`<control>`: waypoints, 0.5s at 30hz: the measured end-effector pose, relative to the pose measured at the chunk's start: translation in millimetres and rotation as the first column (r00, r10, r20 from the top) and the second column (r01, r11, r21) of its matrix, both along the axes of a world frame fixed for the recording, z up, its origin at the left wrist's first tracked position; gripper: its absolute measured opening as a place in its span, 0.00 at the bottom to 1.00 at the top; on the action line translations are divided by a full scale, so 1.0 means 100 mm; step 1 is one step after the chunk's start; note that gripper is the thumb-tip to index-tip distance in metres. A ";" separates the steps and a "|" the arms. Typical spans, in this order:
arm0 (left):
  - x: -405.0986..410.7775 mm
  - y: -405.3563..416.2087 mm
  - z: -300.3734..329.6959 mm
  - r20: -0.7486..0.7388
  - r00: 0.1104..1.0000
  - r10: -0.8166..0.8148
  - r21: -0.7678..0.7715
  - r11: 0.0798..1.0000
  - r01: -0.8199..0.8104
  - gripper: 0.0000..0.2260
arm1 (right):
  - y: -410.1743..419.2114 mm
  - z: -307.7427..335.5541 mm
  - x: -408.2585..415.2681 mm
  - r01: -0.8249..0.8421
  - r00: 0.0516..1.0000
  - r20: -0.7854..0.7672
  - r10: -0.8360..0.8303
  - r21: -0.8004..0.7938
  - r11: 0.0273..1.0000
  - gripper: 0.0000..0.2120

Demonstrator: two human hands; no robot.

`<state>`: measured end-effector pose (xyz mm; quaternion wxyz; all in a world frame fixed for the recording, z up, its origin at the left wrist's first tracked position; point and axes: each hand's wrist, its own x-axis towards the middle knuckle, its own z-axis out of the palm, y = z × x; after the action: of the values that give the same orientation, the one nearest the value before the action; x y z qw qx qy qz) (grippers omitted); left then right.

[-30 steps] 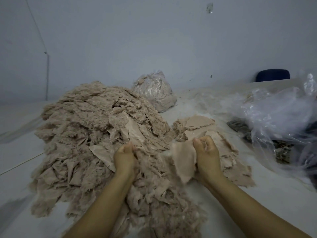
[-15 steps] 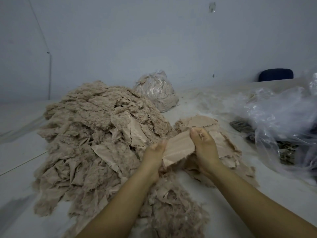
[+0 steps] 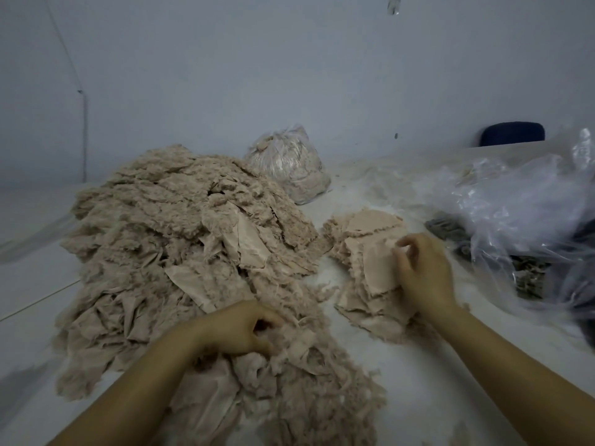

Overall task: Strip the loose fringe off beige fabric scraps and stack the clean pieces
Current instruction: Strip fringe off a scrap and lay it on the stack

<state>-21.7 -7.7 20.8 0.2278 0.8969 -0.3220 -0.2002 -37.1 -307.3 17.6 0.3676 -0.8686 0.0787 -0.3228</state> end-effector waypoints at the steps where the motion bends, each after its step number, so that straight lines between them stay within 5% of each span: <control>1: -0.01 -0.01 -0.02 0.013 1.000 0.020 -0.035 0.999 -0.020 0.11 | 0.16 0.00 -0.07 -0.139 0.990 -0.035 0.140 0.034 0.990 0.04; 4: -0.06 -0.06 -0.02 -0.053 0.988 0.142 -0.258 0.954 -0.151 0.07 | 0.59 -0.05 -0.26 -0.551 0.764 -0.280 0.581 0.184 0.814 0.02; 7: -0.12 -0.11 0.03 -0.133 0.979 0.157 -0.409 0.891 -0.198 0.11 | 0.84 -0.18 -0.30 -0.658 0.584 -0.373 0.721 0.302 0.690 0.18; 10: -0.16 -0.15 0.04 -0.174 0.969 0.174 -0.511 0.826 -0.240 0.11 | 0.96 -0.18 -0.30 -0.581 0.605 -0.189 0.773 0.560 0.591 0.06; 15: -0.14 -0.19 0.05 -0.157 0.936 0.314 -0.614 0.711 -0.342 0.11 | 1.03 -0.14 -0.30 -0.500 0.612 -0.069 0.788 0.739 0.452 0.06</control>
<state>-35.6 -26.5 25.5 0.5540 0.8059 -0.2015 -0.0548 -67.6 -204.5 3.8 0.7171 -0.6869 -0.0846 0.0829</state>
